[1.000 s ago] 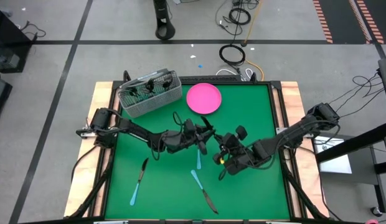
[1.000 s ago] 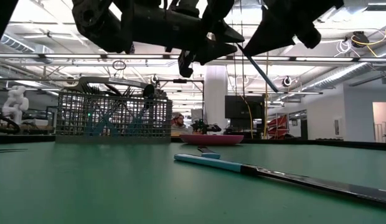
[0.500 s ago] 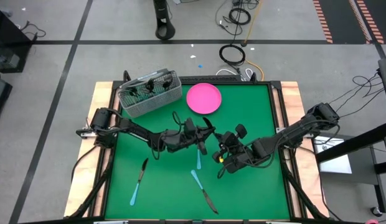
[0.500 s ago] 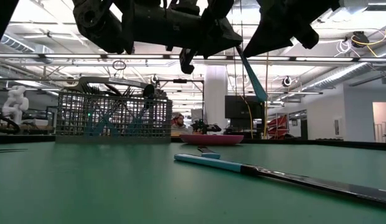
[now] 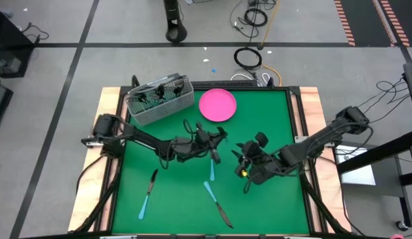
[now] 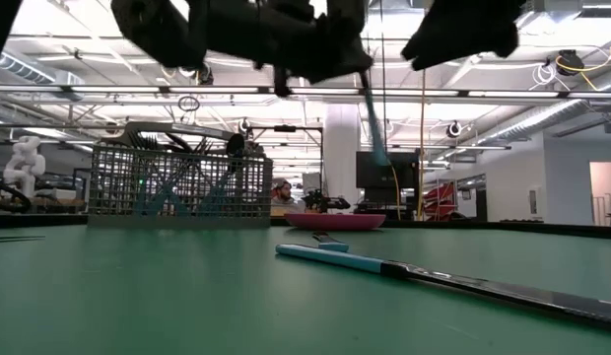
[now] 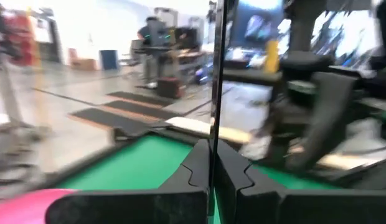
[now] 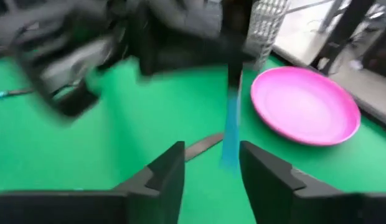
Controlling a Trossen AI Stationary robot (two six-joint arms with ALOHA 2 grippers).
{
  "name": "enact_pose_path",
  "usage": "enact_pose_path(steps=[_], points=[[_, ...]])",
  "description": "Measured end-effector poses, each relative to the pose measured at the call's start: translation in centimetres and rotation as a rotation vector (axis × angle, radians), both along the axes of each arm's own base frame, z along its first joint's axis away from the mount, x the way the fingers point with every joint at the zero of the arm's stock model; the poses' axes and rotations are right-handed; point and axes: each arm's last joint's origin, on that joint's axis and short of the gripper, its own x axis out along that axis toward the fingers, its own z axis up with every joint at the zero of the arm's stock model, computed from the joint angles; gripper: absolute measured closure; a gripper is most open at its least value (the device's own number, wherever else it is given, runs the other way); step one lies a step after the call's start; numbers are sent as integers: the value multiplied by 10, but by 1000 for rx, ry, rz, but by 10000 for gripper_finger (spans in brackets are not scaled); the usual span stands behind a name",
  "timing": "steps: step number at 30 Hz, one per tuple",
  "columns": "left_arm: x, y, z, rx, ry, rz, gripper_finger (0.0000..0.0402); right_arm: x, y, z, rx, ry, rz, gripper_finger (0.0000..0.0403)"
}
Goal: Sort silverware
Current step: Put the blue knife into the gray silverware holder
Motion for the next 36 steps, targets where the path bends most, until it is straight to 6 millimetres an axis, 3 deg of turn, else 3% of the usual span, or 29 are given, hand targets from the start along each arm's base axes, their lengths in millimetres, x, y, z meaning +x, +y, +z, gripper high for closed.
enact_pose_path(steps=[4,8,13,18,22,28,36], points=[[-17,9,28,102,149,104,400,-15,14,-3,35,9,7,235],[-43,28,65,125,212,180,401,-23,27,-20,41,12,11,231],[-81,72,103,114,258,309,401,-24,34,-35,15,35,3,235],[-111,117,126,64,191,397,401,-23,34,-35,1,38,10,238],[-122,151,125,1,168,411,401,-22,32,-34,-11,41,13,238],[-126,195,108,-82,182,449,401,-21,31,-34,-15,43,10,238],[-122,226,80,-152,241,458,401,-17,24,-34,-32,56,-5,238]])
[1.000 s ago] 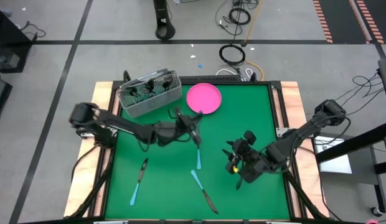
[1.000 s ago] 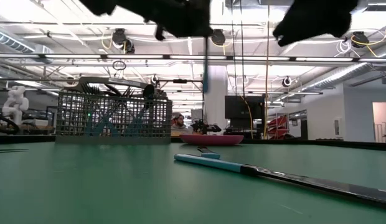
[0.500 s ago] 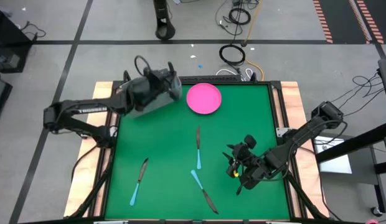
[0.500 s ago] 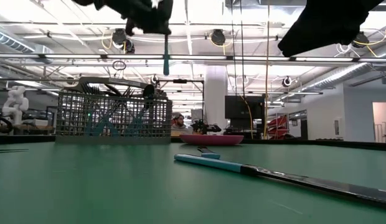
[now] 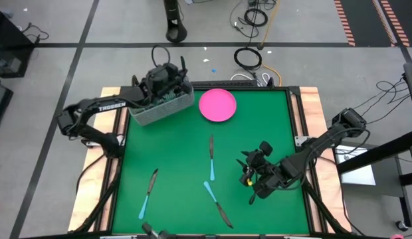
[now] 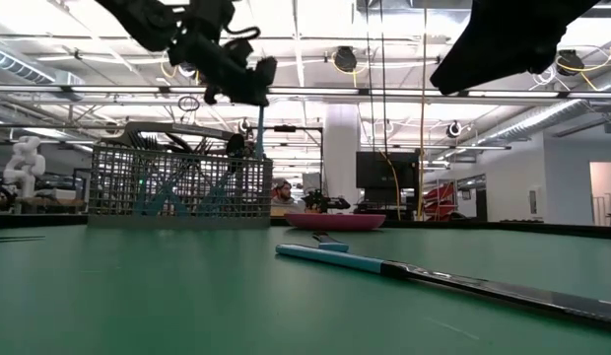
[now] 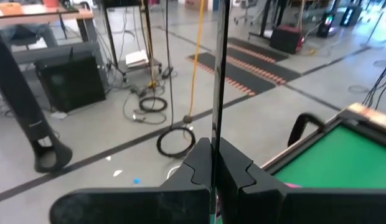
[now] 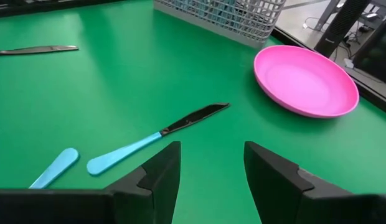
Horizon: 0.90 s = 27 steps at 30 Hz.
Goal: Sort silverware
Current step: Put the blue knife into the gray silverware holder
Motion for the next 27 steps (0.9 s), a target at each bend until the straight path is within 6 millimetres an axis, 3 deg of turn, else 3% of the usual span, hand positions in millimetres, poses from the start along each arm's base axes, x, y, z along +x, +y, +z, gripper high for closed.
enact_pose_path(steps=[9,27], points=[[7,10,-19,-37,50,17,401,2,-3,0,-13,13,2,238],[6,9,-22,-83,37,31,362,2,-3,0,-19,18,6,238]])
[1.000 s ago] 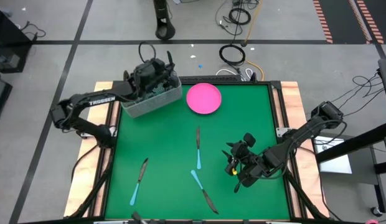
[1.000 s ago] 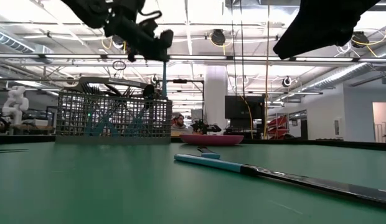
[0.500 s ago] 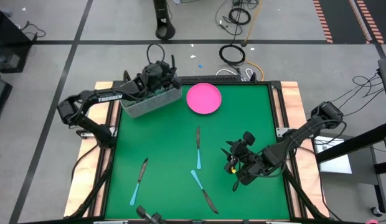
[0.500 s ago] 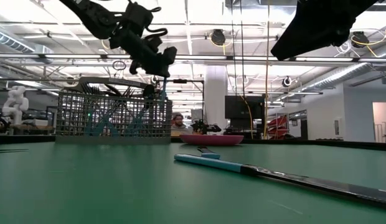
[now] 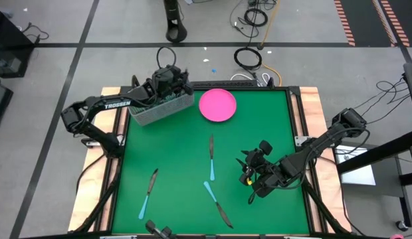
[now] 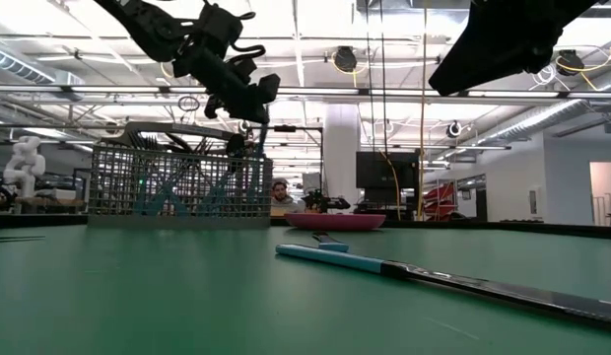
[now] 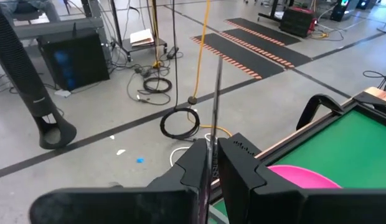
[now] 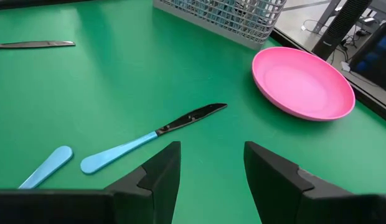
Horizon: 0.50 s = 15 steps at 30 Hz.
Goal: Sort silverware
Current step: Put the blue knife into the gray silverware holder
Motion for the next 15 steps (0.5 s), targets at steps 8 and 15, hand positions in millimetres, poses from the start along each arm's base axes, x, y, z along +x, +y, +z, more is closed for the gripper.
enact_pose_path(steps=[8,15], points=[[0,0,0,1,10,0,361,0,0,0,0,0,0,238],[-4,-2,6,11,4,4,360,0,0,0,1,0,0,238]])
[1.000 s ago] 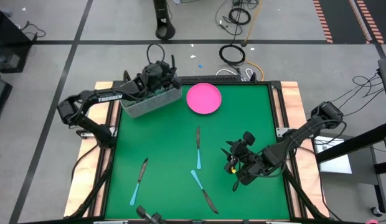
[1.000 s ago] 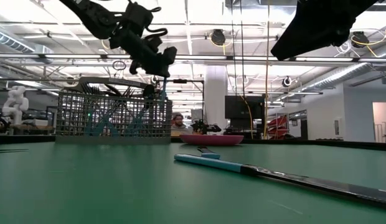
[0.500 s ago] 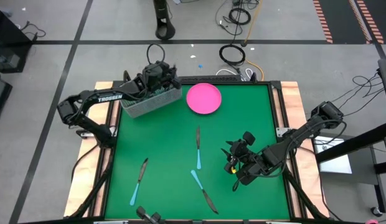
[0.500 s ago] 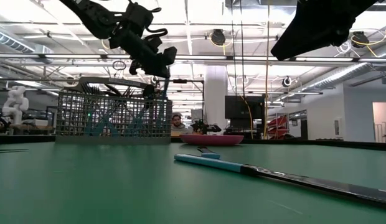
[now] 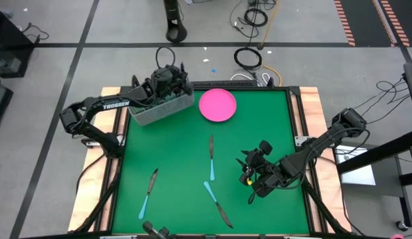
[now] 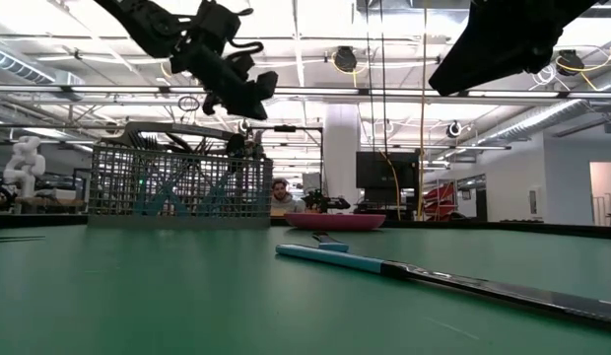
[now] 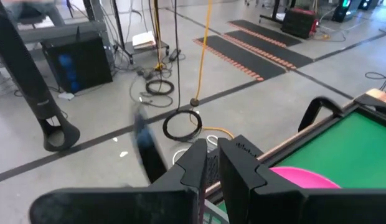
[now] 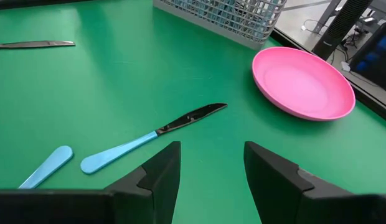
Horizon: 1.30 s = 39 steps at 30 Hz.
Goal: Sort silverware
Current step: Put the blue knife into the gray silverware holder
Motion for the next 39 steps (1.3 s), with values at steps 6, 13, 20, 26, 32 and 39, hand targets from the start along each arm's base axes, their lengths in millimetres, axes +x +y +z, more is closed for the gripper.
enact_pose_path(steps=[6,13,20,26,32,39], points=[[-19,-18,28,60,33,-26,360,0,0,0,3,2,2,238],[-35,-65,54,62,41,-144,360,0,0,0,3,2,2,238],[-26,-119,54,30,108,-520,360,4,4,2,43,-27,30,238],[-12,-169,32,47,136,-831,360,12,9,8,61,-80,98,238],[-3,-209,10,48,56,-970,360,15,15,10,147,-83,174,238],[11,-253,-32,43,74,-1123,360,17,31,-6,233,-65,189,238]])
